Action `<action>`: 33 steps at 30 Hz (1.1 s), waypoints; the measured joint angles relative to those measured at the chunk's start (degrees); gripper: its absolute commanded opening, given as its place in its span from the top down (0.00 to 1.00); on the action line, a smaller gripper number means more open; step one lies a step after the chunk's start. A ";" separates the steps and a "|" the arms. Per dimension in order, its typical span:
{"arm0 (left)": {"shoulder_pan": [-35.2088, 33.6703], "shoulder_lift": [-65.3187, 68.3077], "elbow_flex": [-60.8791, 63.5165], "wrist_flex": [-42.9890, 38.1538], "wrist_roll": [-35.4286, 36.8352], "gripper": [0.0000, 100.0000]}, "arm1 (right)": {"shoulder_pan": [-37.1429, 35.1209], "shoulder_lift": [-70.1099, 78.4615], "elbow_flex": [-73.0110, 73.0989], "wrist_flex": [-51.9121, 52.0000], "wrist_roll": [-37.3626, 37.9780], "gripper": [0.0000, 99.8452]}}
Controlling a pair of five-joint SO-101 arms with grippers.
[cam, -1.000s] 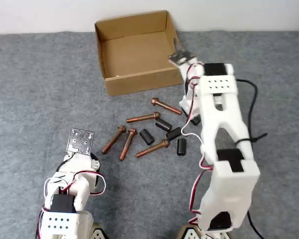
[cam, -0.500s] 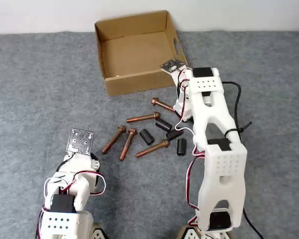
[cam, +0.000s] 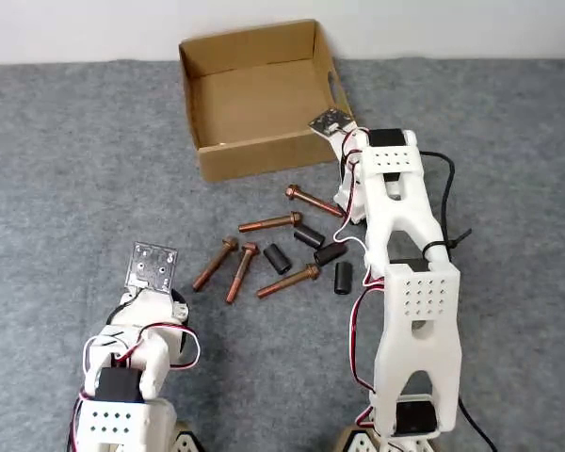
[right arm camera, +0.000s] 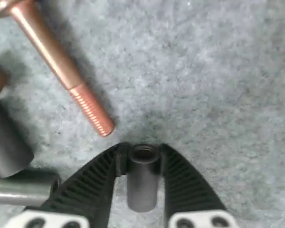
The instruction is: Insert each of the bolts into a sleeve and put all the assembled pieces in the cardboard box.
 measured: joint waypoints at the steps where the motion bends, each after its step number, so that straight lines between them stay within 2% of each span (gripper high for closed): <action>1: 0.00 0.00 0.00 0.00 0.00 0.99 | 0.00 0.00 0.00 0.09 0.00 0.99; 7: 0.00 0.00 0.00 0.00 0.00 0.99 | -0.18 -1.05 0.88 3.34 0.00 0.99; 16: 0.00 0.00 0.00 0.00 0.00 0.99 | -0.53 -10.99 1.05 15.74 -4.48 0.99; 22: 0.00 0.00 0.00 0.00 0.00 0.99 | -0.44 -21.36 2.20 20.22 -13.27 0.99; 27: 0.00 0.00 0.00 0.00 0.00 0.99 | -0.35 -34.46 8.53 20.31 -21.19 0.99; 33: 0.00 0.00 0.00 0.00 0.00 0.99 | -0.44 -50.20 18.64 20.31 -26.55 0.99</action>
